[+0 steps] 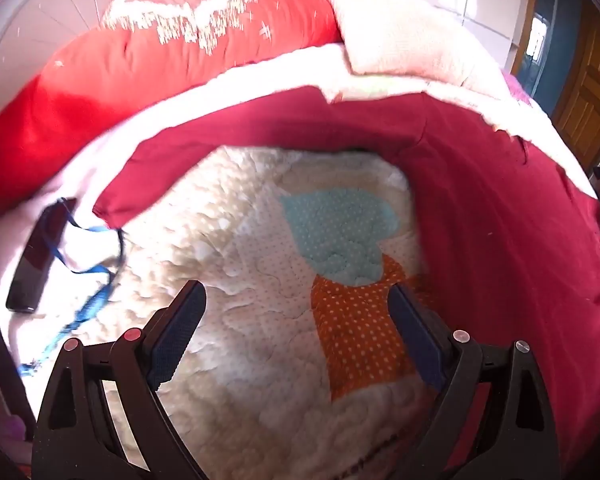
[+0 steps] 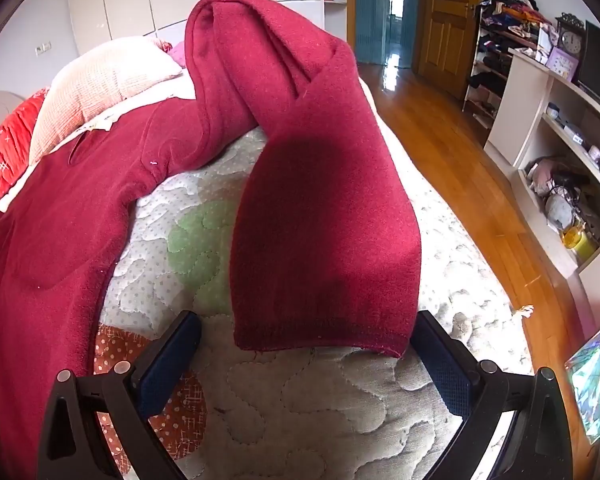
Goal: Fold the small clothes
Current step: 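Move the left gripper toward the side edge of the red sweater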
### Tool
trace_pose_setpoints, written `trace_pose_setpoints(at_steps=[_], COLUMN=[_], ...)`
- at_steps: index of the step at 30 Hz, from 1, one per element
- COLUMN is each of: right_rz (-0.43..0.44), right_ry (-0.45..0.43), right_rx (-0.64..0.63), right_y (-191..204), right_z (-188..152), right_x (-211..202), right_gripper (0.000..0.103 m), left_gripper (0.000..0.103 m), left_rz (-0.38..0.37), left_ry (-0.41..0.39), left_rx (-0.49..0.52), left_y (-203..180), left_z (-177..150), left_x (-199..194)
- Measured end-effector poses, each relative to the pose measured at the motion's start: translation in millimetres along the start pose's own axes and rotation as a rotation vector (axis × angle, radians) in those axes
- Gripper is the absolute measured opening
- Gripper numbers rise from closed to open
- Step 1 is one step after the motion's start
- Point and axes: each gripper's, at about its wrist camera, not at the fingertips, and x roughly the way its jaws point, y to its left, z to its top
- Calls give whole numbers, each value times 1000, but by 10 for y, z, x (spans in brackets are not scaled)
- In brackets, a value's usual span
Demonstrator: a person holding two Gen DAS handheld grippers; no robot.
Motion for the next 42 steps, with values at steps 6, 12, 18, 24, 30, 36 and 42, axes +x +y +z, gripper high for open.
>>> trace_pose_setpoints(at_steps=[6,12,18,24,30,36,42], right_rz=[6,5,6,-7,59,44,2], right_ry=[0,-1,0,-2,-49,-127,-173], right_rx=[4,4,4,3,29,-79,-150], right_y=[-24,-26,-27,-7,44,208,435], right_z=[14,14,17,-8,-25,76,142], right_x=[10,9,8,-121,-618,-1180,-1392], right_gripper=[103,103,103,103,103,103,103], left_gripper=[92,92,92,92,92,92,92], left_rz=[-28,-60,-130,-151,-171,-187,-200], left_ry=[-63,-80,-82,-86,-102,-113,-122], left_rx=[24,102,128,188,196,203,201], left_y=[-157,-578,-886,-1148,-1248,-1334,-1361], left_z=[71,37,-59,-137,-168,-195,-183], left_x=[-443,-585,-638,-684,-751,-812,-867])
